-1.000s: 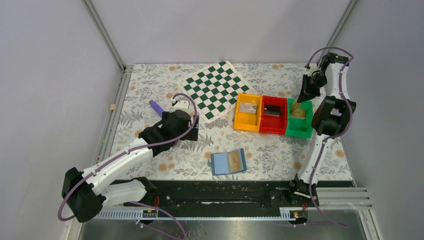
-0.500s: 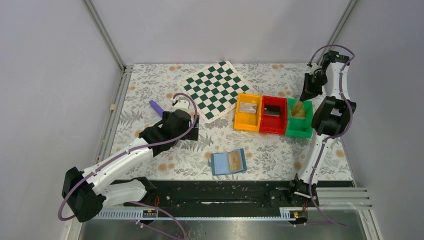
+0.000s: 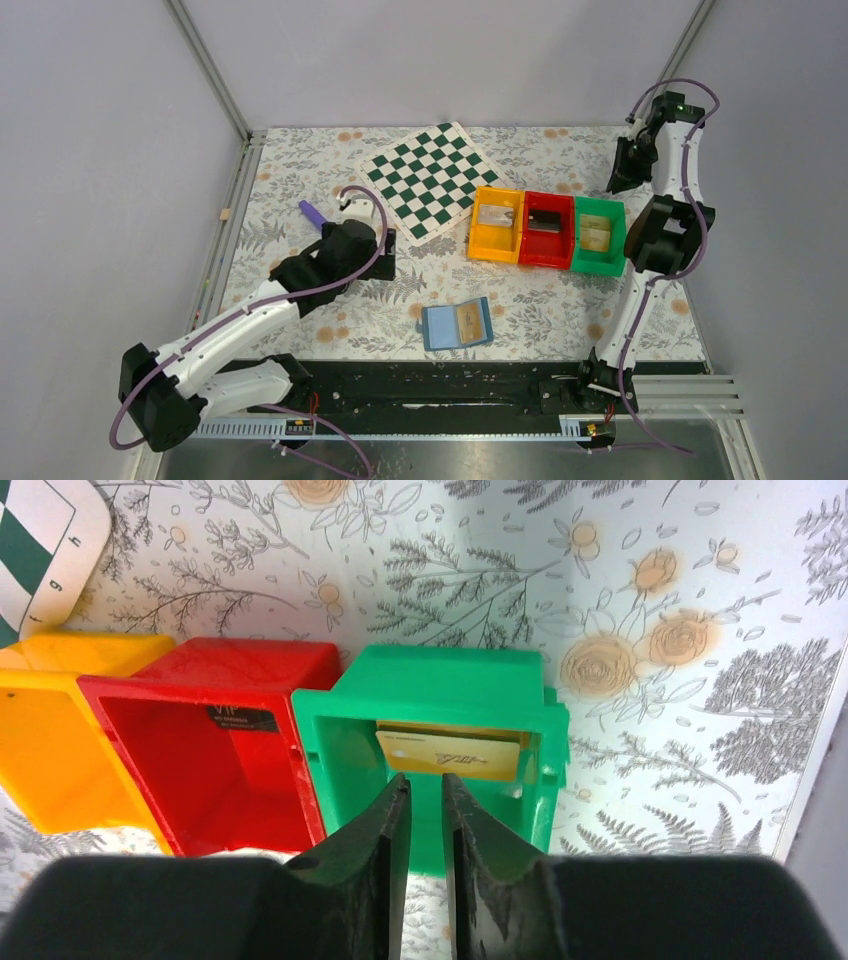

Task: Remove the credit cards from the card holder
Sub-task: Place the credit card in the storage box, then remove the credit card from the card holder.

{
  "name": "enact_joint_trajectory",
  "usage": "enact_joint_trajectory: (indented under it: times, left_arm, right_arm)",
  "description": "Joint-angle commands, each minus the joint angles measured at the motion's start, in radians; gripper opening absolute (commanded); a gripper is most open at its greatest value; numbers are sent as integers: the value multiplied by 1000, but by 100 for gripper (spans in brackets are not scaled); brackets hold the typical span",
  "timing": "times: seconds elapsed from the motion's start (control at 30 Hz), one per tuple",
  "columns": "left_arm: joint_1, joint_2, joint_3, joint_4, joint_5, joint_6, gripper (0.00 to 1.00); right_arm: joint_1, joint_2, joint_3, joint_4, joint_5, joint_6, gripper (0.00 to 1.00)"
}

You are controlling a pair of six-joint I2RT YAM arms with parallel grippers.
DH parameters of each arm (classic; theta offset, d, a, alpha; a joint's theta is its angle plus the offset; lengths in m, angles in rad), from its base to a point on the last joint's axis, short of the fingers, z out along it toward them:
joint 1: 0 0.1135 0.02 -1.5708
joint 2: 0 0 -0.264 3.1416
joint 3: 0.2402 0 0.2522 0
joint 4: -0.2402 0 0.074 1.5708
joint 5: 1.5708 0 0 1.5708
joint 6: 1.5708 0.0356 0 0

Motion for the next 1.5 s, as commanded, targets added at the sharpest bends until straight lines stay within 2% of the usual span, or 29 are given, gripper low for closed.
enact_joint_trajectory:
  times: [0.0, 0.17, 0.3, 0.37, 0.53, 0.67, 0.87, 1.03, 1.27, 1.37, 1.47]
  left_arm:
    - [5, -59, 37, 31, 20, -12, 99]
    - [5, -106, 35, 22, 25, -3, 99]
    - [5, -153, 33, 7, 30, -4, 99]
    - [4, -182, 26, 1, 45, -7, 99]
    - [4, -241, 16, -24, 83, -5, 99]
    - [5, -232, 43, -59, 143, -69, 98]
    - [4, -133, 12, 47, 473, -174, 92]
    - [-12, -44, -83, 216, 668, -267, 82]
    - [-166, 139, -160, 430, 692, -373, 64]
    - [-194, 210, -203, 530, 674, -436, 55]
    - [-197, 263, -249, 628, 653, -484, 52]
  right_arm:
    - [12, -139, -94, 61, 25, 90, 25]
    - [16, -273, -328, 155, 92, 263, 22]
    - [20, -426, -603, 285, 174, 307, 34]
    - [20, -488, -703, 326, 209, 339, 35]
    - [23, -619, -870, 419, 142, 391, 33]
    - [72, -750, -967, 466, 118, 442, 33]
    - [284, -931, -1060, 501, 87, 525, 33]
    - [540, -1118, -1278, 671, -9, 640, 33]
    - [801, -1244, -1576, 927, -131, 829, 31]
    - [864, -1235, -1638, 996, -161, 846, 29]
    - [880, -1210, -1678, 1042, -222, 845, 27]
